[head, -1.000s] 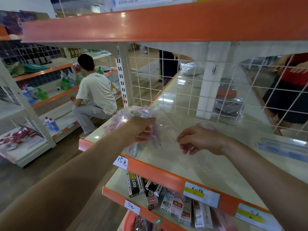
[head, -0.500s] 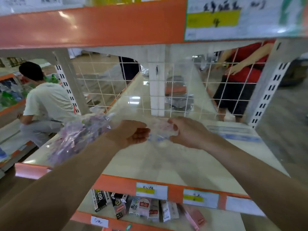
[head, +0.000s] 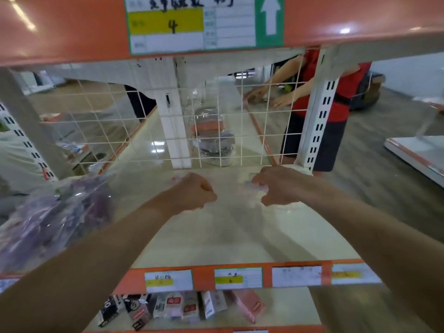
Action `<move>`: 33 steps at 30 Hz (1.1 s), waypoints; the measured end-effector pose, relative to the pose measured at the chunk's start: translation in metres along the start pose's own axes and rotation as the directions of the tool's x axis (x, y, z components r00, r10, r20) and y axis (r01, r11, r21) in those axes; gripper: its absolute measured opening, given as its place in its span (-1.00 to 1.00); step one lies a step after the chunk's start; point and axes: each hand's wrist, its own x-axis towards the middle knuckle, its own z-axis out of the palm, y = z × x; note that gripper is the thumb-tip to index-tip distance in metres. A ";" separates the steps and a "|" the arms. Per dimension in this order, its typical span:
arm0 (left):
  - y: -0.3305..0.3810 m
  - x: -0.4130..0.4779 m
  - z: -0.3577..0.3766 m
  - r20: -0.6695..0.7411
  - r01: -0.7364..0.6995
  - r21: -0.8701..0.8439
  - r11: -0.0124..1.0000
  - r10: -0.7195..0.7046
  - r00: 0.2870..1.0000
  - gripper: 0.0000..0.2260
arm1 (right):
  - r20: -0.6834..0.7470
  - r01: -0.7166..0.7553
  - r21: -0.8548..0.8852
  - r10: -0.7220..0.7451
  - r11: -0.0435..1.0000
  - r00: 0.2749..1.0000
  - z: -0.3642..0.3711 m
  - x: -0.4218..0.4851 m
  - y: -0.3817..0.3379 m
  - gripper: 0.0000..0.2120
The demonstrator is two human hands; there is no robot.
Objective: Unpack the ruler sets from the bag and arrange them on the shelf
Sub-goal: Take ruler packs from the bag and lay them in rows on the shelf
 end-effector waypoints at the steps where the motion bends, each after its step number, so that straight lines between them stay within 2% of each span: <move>1: 0.003 0.001 0.003 0.000 -0.021 0.040 0.999 0.021 1.000 -0.92 | 0.027 -0.023 -0.006 0.023 1.000 0.999 0.002 -0.002 0.006 -0.52; 5: 0.018 -0.002 0.014 -0.062 -0.072 0.270 0.960 0.091 0.994 -0.85 | 0.076 -0.069 -0.003 0.069 0.998 0.995 0.011 -0.010 0.026 -0.56; 13: 0.029 0.003 0.026 -0.041 -0.110 0.455 0.884 0.144 0.989 -0.78 | 0.136 -0.107 -0.001 0.107 0.994 0.985 0.023 -0.012 0.048 -0.68; 19: 0.027 0.004 0.024 -0.012 -0.117 0.492 0.863 0.141 0.990 -0.76 | 0.153 -0.114 0.014 0.111 0.993 0.982 0.022 -0.011 0.053 -0.72; 25: 0.024 -0.002 0.018 -0.038 -0.106 0.488 0.866 0.143 0.989 -0.76 | 0.171 -0.081 -0.073 0.092 0.994 0.981 0.016 -0.007 0.042 -0.66; 29: 0.013 -0.011 0.006 -0.074 -0.079 0.470 0.879 0.129 0.989 -0.76 | 0.077 -0.058 -0.036 0.061 0.998 0.995 0.007 0.001 0.018 -0.53; 33: -0.006 -0.028 -0.014 -0.147 -0.084 0.482 0.872 0.175 0.973 -0.81 | -0.047 0.082 -0.025 -0.083 0.996 0.995 -0.003 0.018 -0.028 -0.67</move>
